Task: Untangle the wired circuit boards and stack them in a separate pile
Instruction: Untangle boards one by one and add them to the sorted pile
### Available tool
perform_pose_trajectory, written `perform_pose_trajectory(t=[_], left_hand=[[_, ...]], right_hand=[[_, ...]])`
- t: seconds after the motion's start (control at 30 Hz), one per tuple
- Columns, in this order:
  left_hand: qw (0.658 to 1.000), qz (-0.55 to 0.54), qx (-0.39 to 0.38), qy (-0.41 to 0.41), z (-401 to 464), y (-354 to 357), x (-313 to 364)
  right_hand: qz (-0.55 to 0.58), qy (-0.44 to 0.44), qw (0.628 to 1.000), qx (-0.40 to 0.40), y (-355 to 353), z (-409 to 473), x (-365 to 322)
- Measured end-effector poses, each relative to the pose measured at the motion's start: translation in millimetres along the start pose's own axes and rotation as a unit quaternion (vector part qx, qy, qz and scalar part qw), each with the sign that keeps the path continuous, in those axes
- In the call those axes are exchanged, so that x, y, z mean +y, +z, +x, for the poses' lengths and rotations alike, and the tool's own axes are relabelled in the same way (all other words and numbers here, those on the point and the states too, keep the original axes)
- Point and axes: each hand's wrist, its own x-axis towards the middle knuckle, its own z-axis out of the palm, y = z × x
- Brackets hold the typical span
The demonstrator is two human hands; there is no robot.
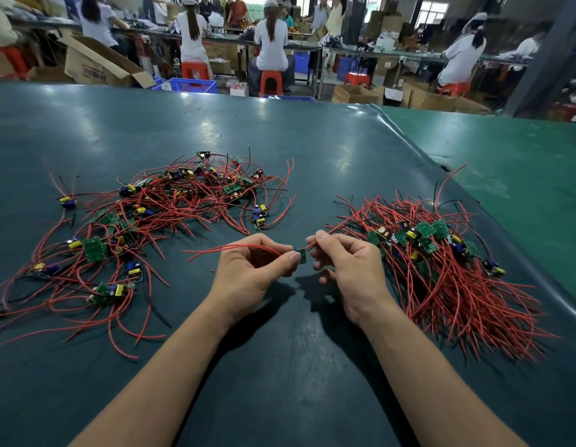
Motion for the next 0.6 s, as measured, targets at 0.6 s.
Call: perform_pose_trajectory(t=[0.6], left_hand=[[0.991, -0.128, -0.024, 0.014, 3, -14, 2]], right_hand=[[0.086, -0.099, 0.969, 0.209, -27, 21, -5]])
